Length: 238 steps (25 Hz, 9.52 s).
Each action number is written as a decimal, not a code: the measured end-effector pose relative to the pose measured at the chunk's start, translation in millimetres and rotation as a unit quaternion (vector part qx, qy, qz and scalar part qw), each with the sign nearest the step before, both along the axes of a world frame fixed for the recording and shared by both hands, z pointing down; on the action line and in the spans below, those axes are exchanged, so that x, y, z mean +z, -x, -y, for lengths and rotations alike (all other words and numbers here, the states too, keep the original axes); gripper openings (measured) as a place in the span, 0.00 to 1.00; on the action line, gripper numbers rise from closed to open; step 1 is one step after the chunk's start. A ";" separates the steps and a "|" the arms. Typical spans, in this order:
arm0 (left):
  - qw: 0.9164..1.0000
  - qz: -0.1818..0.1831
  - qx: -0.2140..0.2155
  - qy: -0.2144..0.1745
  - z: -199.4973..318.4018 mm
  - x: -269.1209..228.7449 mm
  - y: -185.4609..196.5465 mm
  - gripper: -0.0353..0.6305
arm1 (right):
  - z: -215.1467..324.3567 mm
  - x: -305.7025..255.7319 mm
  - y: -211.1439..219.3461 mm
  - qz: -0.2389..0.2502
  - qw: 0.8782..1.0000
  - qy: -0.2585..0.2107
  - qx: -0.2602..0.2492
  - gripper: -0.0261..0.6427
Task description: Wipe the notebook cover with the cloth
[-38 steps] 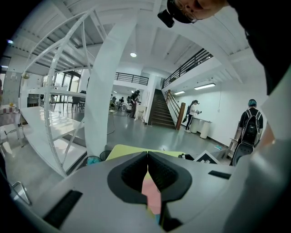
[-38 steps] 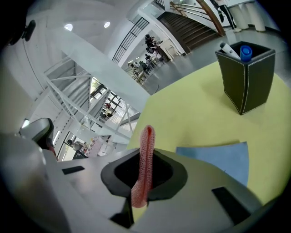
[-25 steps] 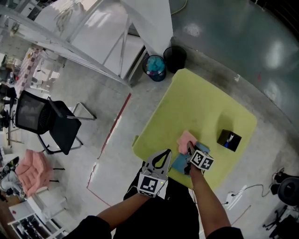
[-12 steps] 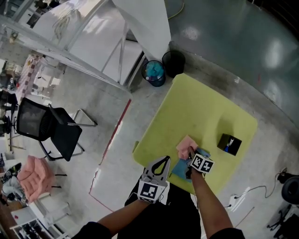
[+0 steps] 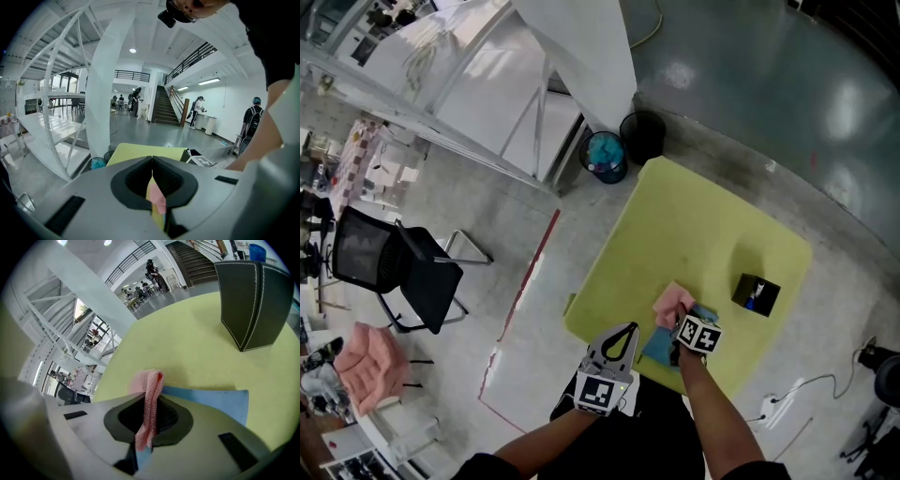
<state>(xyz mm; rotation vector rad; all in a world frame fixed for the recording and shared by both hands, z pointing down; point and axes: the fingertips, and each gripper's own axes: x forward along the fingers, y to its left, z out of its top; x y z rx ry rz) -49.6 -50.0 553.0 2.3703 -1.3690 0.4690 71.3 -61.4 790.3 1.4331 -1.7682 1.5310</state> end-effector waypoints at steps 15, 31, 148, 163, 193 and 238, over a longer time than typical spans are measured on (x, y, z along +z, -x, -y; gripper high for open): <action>1.000 0.010 0.013 -0.002 1.2 0.0 -12.4 0.08 | -7.1 -0.1 -15.3 -0.004 1.000 0.002 0.002 0.10; 1.000 0.013 0.027 -0.001 -5.7 0.5 -32.9 0.08 | -17.7 -0.5 -35.5 -0.006 1.000 0.002 -0.001 0.10; 0.990 -0.015 0.131 0.046 -21.5 -3.7 55.1 0.08 | -54.6 -70.0 47.1 0.034 0.995 -0.024 0.094 0.10; 0.988 0.012 0.144 0.048 -8.5 11.6 7.5 0.08 | -56.7 -4.0 31.2 0.018 0.995 0.032 0.088 0.10; 0.987 0.019 0.134 0.082 -24.7 33.5 -24.6 0.08 | -75.0 2.2 -2.8 0.014 0.997 0.039 0.070 0.10; 0.979 0.016 0.165 0.115 -61.5 54.5 -90.2 0.08 | -99.4 0.2 -46.9 -0.007 0.998 0.045 0.039 0.10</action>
